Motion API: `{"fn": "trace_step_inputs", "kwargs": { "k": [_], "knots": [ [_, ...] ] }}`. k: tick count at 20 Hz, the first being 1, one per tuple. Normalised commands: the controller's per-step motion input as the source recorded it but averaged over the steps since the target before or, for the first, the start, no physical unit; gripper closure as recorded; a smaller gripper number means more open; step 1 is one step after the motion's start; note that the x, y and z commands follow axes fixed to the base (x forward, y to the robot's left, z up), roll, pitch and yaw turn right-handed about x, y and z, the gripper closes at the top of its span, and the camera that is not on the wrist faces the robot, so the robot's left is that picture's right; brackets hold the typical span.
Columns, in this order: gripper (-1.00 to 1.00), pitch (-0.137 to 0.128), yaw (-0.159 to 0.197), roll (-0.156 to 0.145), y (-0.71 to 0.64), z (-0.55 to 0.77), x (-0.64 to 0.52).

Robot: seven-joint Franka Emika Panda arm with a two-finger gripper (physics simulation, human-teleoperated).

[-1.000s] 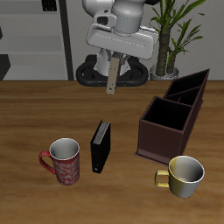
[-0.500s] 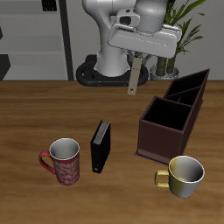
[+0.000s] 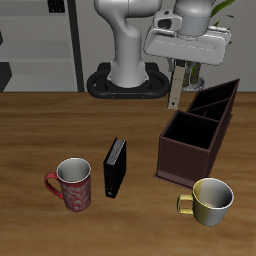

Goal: Place the yellow book into the left desk caddy's right compartment

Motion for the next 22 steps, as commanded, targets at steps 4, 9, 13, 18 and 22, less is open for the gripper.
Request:
{"fn": "trace_step_inputs", "kwargs": {
  "k": [4,9,13,18,22],
  "knots": [
    [1.00,0.010,0.011,0.028,0.21,-0.01,0.22],
    [1.00,0.001,0.001,-0.016,0.12,0.03,0.22],
    [1.00,0.012,0.007,0.024,0.19,-0.01,0.19],
    [1.00,0.015,0.002,0.003,0.20,-0.03,0.12],
    [1.00,0.005,0.017,0.017,0.25,-0.05,0.13]
  ]
}}
